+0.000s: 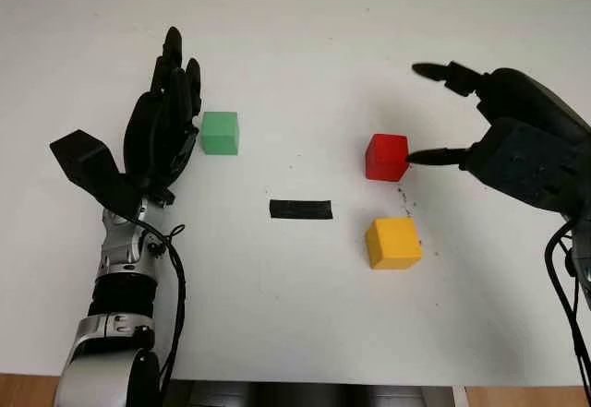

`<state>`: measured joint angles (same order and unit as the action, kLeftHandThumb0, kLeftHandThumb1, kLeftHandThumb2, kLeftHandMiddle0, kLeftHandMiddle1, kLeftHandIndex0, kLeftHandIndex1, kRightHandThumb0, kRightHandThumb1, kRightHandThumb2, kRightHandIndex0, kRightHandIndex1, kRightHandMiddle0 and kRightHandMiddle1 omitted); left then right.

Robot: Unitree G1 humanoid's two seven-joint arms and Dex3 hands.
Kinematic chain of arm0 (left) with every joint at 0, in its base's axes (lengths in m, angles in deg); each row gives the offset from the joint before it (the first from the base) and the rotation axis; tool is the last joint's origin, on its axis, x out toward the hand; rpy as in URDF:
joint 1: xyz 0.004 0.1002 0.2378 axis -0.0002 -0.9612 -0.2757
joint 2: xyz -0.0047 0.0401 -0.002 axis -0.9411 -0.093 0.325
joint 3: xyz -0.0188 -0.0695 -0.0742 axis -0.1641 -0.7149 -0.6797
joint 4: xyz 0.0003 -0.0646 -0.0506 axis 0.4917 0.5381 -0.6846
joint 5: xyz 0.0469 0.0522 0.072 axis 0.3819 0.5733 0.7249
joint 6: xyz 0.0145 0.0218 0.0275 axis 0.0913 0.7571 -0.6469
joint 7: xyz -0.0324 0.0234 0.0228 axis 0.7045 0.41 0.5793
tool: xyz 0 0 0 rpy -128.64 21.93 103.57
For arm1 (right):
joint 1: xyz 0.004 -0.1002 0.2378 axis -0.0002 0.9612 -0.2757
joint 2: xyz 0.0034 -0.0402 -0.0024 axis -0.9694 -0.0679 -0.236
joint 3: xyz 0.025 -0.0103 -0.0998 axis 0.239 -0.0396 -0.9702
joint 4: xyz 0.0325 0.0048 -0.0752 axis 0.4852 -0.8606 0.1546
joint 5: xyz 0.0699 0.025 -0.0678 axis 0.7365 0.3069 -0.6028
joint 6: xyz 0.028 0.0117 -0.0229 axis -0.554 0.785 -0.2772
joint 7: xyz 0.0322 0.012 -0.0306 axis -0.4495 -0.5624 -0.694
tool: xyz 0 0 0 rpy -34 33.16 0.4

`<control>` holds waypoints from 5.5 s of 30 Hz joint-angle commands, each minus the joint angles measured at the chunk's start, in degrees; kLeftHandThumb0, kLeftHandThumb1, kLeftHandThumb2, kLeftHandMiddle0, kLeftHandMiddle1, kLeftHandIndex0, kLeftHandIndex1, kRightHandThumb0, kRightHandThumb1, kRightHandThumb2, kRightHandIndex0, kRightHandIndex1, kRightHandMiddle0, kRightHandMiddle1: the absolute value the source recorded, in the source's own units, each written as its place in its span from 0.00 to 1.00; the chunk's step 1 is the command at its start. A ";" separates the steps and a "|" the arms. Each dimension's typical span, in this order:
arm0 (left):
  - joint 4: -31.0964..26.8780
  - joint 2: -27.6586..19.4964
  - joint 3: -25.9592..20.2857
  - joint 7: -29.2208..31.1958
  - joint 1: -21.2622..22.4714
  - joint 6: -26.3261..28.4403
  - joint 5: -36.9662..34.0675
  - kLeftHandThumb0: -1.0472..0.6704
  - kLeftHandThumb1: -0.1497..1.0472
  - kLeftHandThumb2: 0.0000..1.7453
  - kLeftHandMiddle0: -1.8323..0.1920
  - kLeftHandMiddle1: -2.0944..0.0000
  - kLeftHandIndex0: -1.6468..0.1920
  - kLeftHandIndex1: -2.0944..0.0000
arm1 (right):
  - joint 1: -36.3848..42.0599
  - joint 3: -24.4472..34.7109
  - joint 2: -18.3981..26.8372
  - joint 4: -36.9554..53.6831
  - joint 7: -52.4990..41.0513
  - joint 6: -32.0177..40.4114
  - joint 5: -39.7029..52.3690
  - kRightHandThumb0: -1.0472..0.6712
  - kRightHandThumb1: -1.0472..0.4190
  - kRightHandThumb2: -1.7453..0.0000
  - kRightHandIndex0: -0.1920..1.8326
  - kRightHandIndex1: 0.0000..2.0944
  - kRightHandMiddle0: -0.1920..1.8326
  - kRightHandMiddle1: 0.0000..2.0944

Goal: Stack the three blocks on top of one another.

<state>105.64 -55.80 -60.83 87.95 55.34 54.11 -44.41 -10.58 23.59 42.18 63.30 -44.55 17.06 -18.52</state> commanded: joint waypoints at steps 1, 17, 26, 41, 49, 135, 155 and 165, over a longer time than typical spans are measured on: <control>-1.43 -0.08 0.16 -0.18 -1.03 0.17 0.11 0.14 1.00 0.36 1.00 1.00 1.00 1.00 | -1.39 -1.28 1.93 -0.68 -1.25 -1.26 -1.81 0.27 0.20 0.98 0.20 0.05 0.29 0.04; -2.02 -0.39 0.54 0.23 -1.43 0.20 0.62 0.15 1.00 0.37 1.00 1.00 1.00 1.00 | -4.12 -7.43 -0.31 -6.15 -0.86 -5.91 -12.95 0.21 0.16 0.96 0.18 0.03 0.30 0.04; -2.49 -0.70 0.60 0.47 -1.54 0.63 0.88 0.15 1.00 0.37 1.00 1.00 1.00 1.00 | -3.55 -8.28 -2.44 -9.88 5.81 -11.27 -15.42 0.18 0.14 0.96 0.22 0.05 0.34 0.06; -3.05 -1.10 0.25 0.80 -1.94 1.12 0.74 0.15 1.00 0.36 1.00 1.00 1.00 1.00 | -2.97 -8.20 -4.19 -12.78 8.08 -15.13 -15.92 0.18 0.15 0.97 0.24 0.04 0.38 0.07; -3.57 -0.89 0.33 0.40 -1.96 1.79 0.71 0.14 1.00 0.35 1.00 1.00 1.00 1.00 | -2.53 -8.80 -4.07 -13.68 8.62 -16.52 -16.93 0.21 0.15 0.97 0.28 0.05 0.42 0.10; -10.22 -0.23 1.19 -2.20 -4.92 5.11 0.79 0.15 1.00 0.32 1.00 1.00 1.00 1.00 | -3.59 -10.73 -19.30 -14.14 -0.26 -17.09 7.22 0.36 0.09 0.97 0.29 0.01 0.29 0.79; -9.73 -0.43 1.23 -1.69 -4.46 5.32 0.91 0.15 1.00 0.32 1.00 1.00 1.00 1.00 | -5.92 -9.78 -16.73 -12.43 -5.18 -13.17 5.80 0.28 0.12 0.97 0.18 0.00 0.10 0.47; -10.02 -0.57 1.29 -1.77 -4.60 5.62 1.01 0.15 1.00 0.32 1.00 1.00 1.00 1.00 | -6.63 -5.10 -13.64 -0.83 -8.73 -3.64 6.53 0.21 0.11 0.97 0.06 0.01 0.09 0.07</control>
<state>96.34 -55.83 -59.62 86.22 51.50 59.64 -43.58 -17.08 16.81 27.59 59.83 -53.36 12.50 -12.57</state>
